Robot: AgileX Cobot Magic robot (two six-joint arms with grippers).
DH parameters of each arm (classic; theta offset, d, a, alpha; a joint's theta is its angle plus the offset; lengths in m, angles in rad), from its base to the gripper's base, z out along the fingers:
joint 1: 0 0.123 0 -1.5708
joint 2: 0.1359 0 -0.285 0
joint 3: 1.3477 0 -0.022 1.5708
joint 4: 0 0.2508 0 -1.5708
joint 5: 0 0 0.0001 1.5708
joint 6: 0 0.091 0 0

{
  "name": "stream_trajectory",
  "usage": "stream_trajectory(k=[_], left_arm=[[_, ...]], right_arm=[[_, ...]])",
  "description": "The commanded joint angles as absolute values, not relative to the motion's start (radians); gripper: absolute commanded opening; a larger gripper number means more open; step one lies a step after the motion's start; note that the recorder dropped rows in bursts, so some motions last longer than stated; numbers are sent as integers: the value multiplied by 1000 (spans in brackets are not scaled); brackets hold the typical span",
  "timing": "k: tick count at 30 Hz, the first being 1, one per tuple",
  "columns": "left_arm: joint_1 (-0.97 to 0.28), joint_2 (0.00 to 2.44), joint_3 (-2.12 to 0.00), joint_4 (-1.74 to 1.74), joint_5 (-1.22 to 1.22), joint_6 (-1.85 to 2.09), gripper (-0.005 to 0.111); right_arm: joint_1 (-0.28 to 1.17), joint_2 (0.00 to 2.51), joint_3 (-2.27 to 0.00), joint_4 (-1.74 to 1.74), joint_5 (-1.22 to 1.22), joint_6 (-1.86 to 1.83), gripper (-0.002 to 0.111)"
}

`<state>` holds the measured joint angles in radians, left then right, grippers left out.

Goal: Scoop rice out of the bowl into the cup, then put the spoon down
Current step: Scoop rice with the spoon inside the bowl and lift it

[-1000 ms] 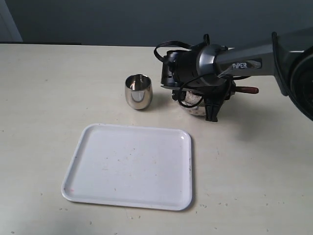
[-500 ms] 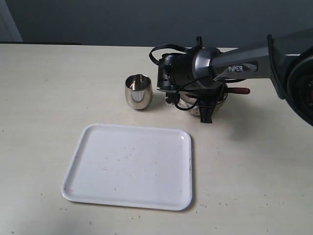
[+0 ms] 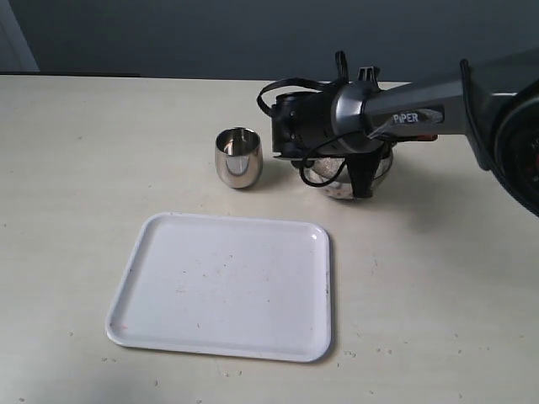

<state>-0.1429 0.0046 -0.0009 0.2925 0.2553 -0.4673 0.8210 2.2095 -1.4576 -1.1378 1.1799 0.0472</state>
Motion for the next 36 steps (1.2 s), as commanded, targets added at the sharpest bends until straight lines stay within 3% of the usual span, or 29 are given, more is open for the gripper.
stream_trajectory(k=[1, 36], left_arm=[[-141, 0, 0, 293, 247, -469, 1], [-141, 0, 0, 293, 247, -469, 1]], right_arm=[[809, 2214, -1461, -1187, 1189, 52, -1], [780, 2192, -1461, -990, 1089, -144, -1]])
